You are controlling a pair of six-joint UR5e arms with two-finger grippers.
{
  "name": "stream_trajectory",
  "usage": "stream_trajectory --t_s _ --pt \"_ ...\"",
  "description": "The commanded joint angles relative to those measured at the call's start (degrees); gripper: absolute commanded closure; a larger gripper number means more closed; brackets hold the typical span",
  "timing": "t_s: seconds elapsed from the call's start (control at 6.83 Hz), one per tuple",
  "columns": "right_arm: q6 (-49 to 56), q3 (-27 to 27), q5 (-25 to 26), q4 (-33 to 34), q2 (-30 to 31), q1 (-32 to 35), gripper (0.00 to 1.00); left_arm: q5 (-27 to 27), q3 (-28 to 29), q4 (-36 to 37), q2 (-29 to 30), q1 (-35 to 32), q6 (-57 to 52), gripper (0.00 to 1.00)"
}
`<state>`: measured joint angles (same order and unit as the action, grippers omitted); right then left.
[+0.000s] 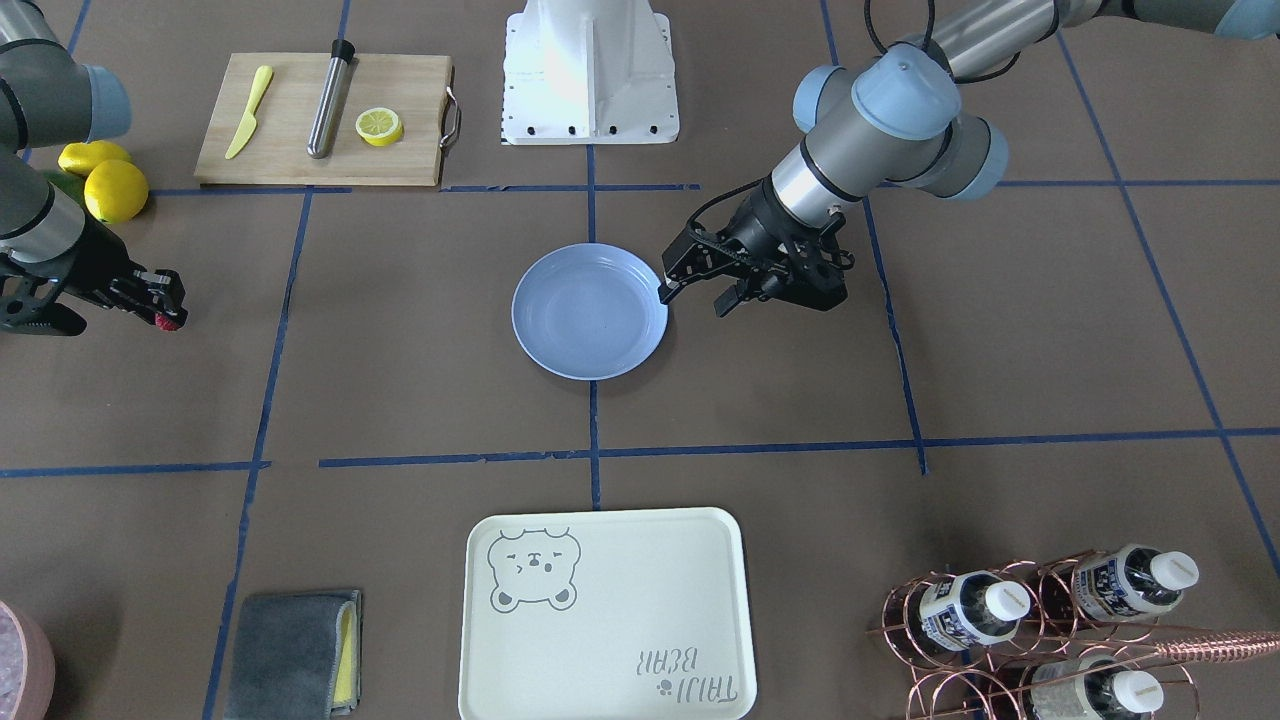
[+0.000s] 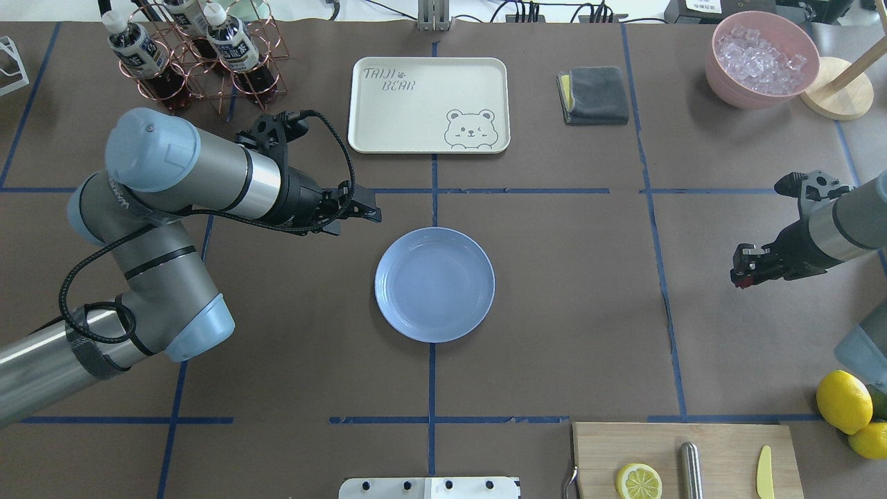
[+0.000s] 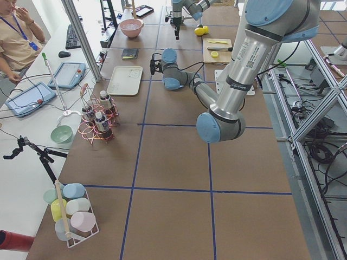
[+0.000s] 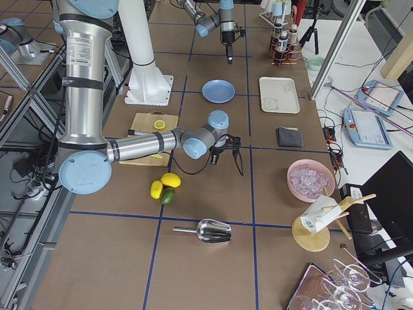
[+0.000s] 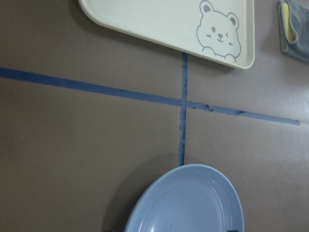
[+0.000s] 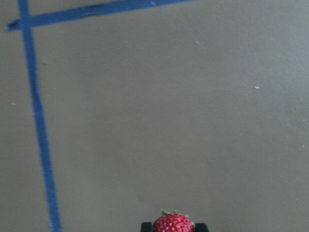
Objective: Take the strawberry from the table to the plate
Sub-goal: 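Carry the strawberry over the plate with the right gripper while the left arm withdraws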
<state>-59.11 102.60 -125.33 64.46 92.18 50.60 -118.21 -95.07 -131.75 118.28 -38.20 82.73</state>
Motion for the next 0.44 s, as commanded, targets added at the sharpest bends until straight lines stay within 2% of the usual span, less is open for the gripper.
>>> stream_trajectory --t_s 0.0,0.29 --pt "-0.7 7.9 0.1 20.8 -11.9 0.1 1.0 0.0 -3.3 0.0 -2.1 -0.2 0.0 0.17" --pt "-12.2 7.7 2.4 22.2 -19.9 -7.0 1.0 -0.4 -7.2 0.1 -6.0 -2.1 -0.3 0.17"
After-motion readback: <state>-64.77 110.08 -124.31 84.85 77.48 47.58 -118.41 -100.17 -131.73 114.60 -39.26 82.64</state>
